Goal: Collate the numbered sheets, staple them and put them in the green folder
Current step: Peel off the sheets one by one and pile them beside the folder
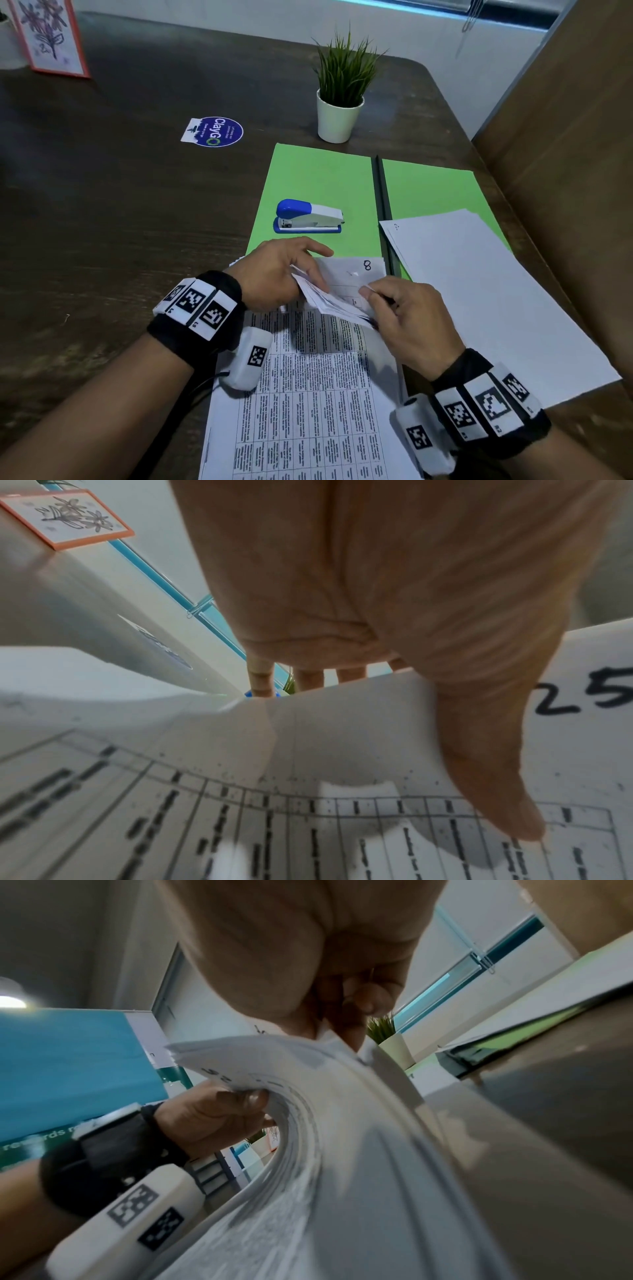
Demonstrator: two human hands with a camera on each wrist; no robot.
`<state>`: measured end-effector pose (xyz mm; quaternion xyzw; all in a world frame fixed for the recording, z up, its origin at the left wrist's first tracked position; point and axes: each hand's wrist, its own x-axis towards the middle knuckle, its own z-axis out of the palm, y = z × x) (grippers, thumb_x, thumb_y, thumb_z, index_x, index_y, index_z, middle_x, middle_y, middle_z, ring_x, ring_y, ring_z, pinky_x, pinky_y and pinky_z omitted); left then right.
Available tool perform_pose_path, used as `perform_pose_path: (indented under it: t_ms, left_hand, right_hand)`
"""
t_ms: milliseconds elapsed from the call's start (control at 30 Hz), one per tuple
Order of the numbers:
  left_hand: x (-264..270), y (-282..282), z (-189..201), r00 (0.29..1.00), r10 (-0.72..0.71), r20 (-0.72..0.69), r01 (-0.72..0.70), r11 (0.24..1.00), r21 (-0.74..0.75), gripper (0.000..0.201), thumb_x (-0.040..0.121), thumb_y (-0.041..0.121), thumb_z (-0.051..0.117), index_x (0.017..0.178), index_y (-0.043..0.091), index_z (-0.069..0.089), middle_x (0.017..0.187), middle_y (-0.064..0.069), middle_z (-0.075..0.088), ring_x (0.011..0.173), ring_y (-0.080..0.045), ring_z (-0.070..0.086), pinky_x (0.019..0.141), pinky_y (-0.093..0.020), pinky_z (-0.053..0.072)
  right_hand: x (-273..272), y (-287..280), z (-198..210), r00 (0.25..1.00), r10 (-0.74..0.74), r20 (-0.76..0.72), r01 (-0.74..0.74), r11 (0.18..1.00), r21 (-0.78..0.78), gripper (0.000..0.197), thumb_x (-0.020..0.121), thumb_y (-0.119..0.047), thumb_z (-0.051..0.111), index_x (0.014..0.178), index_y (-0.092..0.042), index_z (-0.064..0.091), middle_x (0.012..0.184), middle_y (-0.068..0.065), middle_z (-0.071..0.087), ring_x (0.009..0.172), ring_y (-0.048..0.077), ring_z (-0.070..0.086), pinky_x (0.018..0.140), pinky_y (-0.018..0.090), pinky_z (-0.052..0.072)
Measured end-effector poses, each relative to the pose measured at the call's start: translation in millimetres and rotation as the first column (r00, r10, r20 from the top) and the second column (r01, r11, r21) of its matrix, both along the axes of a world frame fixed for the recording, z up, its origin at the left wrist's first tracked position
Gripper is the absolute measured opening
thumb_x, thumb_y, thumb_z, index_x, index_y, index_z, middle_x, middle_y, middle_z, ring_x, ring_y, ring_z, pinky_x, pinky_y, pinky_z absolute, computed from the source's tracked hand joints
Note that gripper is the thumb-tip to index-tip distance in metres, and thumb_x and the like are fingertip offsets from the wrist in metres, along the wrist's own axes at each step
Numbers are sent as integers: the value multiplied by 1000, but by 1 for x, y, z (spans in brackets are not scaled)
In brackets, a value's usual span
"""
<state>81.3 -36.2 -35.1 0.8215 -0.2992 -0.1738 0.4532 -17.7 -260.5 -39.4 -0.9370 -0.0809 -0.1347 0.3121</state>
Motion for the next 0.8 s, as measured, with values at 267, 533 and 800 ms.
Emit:
perform_pose_path:
  t_ms: [267, 533, 800]
  left_hand:
    - [0, 1, 2, 999, -32, -44, 31, 999, -12, 29, 74, 4, 85, 79, 32, 81, 132, 20, 59, 115, 1, 61, 92, -23, 53]
    - [1, 4, 4, 999, -42, 27, 41, 998, 54, 25, 70, 15, 88, 80, 36, 80, 143, 20, 51, 126, -8, 56, 104, -41, 50]
    - [1, 7, 7, 999, -39, 1, 39, 998, 55, 24, 66, 25, 91, 77, 42, 79, 137, 25, 55, 119, -7, 62, 103, -36, 52]
  right_hand:
    - [-12, -7, 1, 981, -191, 39, 176, 953, 245, 21, 84, -23, 76, 64, -19, 72, 55, -13, 64, 51, 6, 57, 53, 18, 44]
    - [-21, -14, -7, 974, -110, -199, 143, 978, 155, 44, 98, -31, 57, 58, -15, 46, 49, -6, 39, 47, 7, 33, 48, 24, 29]
    - [-30, -23, 0, 985, -147, -89, 156, 981, 114, 32, 104, -28, 41, 77, -44, 48, 74, -19, 54, 70, 3, 49, 66, 24, 38]
